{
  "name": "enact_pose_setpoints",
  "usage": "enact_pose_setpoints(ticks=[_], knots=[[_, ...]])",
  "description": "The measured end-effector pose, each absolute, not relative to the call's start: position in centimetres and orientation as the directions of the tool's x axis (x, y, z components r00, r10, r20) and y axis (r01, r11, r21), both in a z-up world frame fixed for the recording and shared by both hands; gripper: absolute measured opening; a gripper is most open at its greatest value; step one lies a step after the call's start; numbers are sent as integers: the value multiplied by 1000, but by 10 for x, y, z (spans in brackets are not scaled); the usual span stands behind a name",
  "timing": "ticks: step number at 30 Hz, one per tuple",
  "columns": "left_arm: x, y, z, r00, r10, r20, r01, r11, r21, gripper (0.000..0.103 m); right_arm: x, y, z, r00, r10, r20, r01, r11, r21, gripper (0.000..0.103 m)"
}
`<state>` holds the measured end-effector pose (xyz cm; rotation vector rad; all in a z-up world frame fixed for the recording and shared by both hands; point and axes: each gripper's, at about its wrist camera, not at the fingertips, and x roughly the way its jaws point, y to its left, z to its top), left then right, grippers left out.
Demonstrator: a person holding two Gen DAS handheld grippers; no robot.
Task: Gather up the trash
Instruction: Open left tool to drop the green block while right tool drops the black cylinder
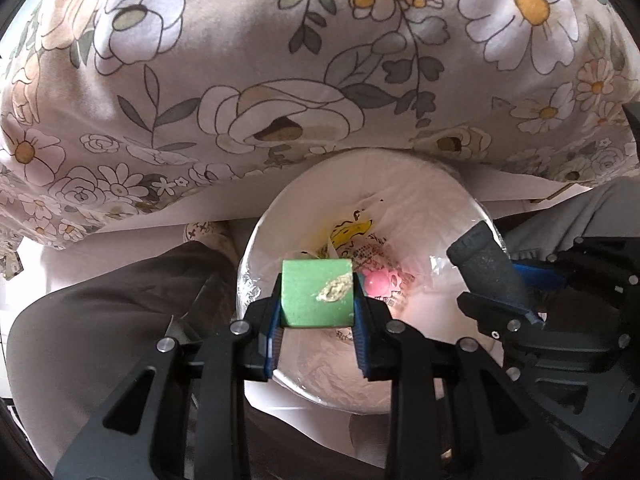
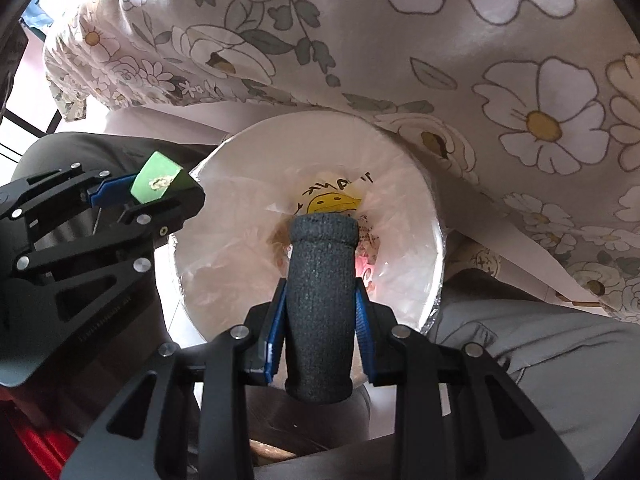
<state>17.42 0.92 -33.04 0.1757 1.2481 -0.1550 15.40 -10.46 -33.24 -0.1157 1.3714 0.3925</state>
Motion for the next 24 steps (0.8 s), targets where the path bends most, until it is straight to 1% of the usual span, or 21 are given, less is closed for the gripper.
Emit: enact_pose_setpoints(ticks=[24], knots=[[179, 4, -345, 277, -6, -961, 217, 974, 56, 30, 156, -102, -340, 121, 190, -974, -322, 936, 143, 33]])
